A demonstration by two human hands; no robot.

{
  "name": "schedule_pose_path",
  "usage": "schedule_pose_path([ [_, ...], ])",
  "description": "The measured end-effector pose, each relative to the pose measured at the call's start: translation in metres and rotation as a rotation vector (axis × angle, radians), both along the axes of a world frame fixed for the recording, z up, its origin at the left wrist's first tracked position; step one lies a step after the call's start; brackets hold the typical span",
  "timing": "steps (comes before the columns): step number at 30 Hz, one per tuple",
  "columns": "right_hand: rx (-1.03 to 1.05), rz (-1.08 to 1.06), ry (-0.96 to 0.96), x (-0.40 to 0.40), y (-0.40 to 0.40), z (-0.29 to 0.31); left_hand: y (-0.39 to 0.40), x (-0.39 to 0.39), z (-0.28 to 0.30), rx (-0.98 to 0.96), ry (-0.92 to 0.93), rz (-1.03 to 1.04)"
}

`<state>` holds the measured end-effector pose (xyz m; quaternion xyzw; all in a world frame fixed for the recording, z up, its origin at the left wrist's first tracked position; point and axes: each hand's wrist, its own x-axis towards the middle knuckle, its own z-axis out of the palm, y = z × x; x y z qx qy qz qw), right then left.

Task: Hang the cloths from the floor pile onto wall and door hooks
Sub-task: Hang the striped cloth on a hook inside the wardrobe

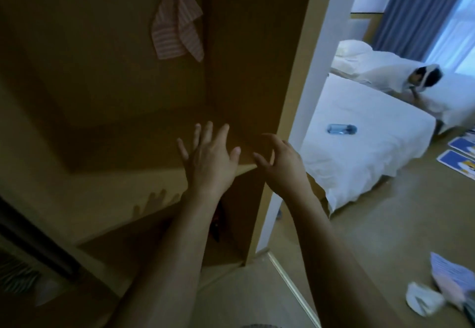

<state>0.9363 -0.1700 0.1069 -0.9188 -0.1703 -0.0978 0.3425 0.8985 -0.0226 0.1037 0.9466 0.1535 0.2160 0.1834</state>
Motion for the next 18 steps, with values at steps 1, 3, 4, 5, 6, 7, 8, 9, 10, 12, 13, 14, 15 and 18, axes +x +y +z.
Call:
schedule_pose_path([
  [1,0.000,-0.022,0.009,-0.006,-0.013,-0.003,-0.013,-0.003,-0.002,-0.007,0.003,-0.025],
  [3,-0.005,-0.068,0.024,-0.018,-0.041,-0.010,-0.040,-0.009,-0.007,-0.017,0.015,-0.073],
  [4,-0.009,-0.095,0.030,-0.024,-0.056,-0.013,-0.056,-0.012,-0.010,-0.017,0.024,-0.096],
  [5,-0.011,-0.120,0.037,-0.032,-0.073,-0.016,-0.073,-0.015,-0.013,-0.013,0.032,-0.116],
  [6,-0.009,-0.142,0.043,-0.039,-0.090,-0.019,-0.091,-0.018,-0.016,-0.006,0.039,-0.136],
  [7,-0.005,-0.162,0.053,-0.046,-0.108,-0.021,-0.109,-0.021,-0.019,-0.001,0.047,-0.156],
  [8,-0.003,-0.184,0.068,-0.053,-0.126,-0.024,-0.127,-0.025,-0.022,-0.001,0.055,-0.178],
  [9,-0.005,-0.207,0.086,-0.061,-0.145,-0.028,-0.145,-0.029,-0.026,-0.008,0.064,-0.200],
  [10,-0.008,-0.228,0.101,-0.068,-0.164,-0.032,-0.164,-0.033,-0.029,-0.020,0.072,-0.222],
  [12,-0.021,-0.266,0.110,-0.085,-0.202,-0.040,-0.199,-0.041,-0.037,-0.031,0.091,-0.264],
  [13,-0.031,-0.288,0.109,-0.094,-0.221,-0.044,-0.217,-0.046,-0.040,-0.032,0.098,-0.284],
  [14,-0.037,-0.312,0.108,-0.103,-0.239,-0.048,-0.234,-0.052,-0.044,-0.034,0.101,-0.307],
  [15,-0.039,-0.337,0.106,-0.112,-0.257,-0.052,-0.251,-0.057,-0.048,-0.035,0.102,-0.331],
  [18,-0.054,-0.418,0.119,-0.136,-0.307,-0.064,-0.301,-0.073,-0.057,-0.047,0.117,-0.415],
])
